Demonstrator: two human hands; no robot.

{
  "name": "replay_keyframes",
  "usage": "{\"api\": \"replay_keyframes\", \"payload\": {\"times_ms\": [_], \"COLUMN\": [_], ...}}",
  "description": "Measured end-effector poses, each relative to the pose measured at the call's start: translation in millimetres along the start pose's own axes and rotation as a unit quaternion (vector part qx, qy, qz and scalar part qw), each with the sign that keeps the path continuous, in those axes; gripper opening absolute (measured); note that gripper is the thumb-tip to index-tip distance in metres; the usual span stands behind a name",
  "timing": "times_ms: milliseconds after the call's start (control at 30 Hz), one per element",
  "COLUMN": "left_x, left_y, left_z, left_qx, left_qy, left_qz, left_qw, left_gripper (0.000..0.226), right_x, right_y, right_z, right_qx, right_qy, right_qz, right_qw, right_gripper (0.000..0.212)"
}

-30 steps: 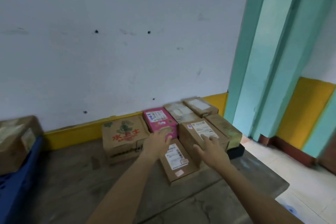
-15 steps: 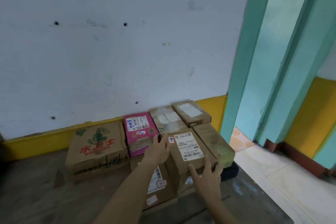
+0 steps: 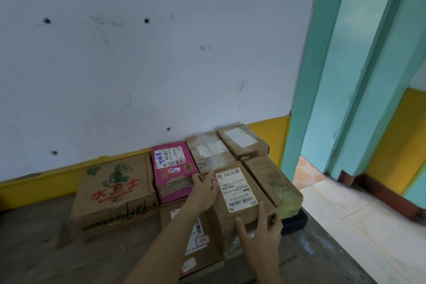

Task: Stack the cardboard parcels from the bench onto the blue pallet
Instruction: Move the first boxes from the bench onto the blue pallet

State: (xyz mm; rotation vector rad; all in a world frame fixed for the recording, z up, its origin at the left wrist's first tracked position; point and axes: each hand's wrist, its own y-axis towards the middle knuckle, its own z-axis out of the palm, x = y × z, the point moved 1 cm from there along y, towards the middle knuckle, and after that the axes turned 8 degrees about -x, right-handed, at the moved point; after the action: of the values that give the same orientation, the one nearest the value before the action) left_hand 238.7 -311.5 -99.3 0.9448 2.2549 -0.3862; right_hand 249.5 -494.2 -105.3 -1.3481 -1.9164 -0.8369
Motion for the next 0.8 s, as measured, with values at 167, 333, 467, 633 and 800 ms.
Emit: {"api": "replay_keyframes", "payload": {"times_ms": [167, 333, 467, 633, 800], "left_x": [7, 11, 39, 89, 146], "left_y": [-17, -42, -79, -144, -227], "left_z": [-13, -54, -111, -200, -287], "left_qx": [-0.033, -0.100, -0.110, -0.168, -0.218], "left_qy": [-0.036, -0.041, -0.031, 0.001, 0.022], "left_qz": [-0.021, -0.023, -0.050, -0.101, -0.107], "left_qw": [0.999, 0.994, 0.992, 0.981, 0.970], "left_gripper": [0.056, 0.051, 0.056, 0.059, 0.060], "right_x": [21, 52, 91, 144, 188], "right_y": [-19, -39, -85, -164, -248], "right_z": [-4, -17, -15, 0, 20], "right_qx": [-0.081, -0.043, -0.029, 0.000, 0.188], "right_qy": [-0.018, -0.013, 0.003, 0.052, 0.079], "right_qz": [-0.079, -0.157, -0.222, -0.229, -0.238], "right_qw": [0.993, 0.987, 0.975, 0.972, 0.950], "right_gripper": [0.082, 0.103, 0.105, 0.081, 0.080]}}
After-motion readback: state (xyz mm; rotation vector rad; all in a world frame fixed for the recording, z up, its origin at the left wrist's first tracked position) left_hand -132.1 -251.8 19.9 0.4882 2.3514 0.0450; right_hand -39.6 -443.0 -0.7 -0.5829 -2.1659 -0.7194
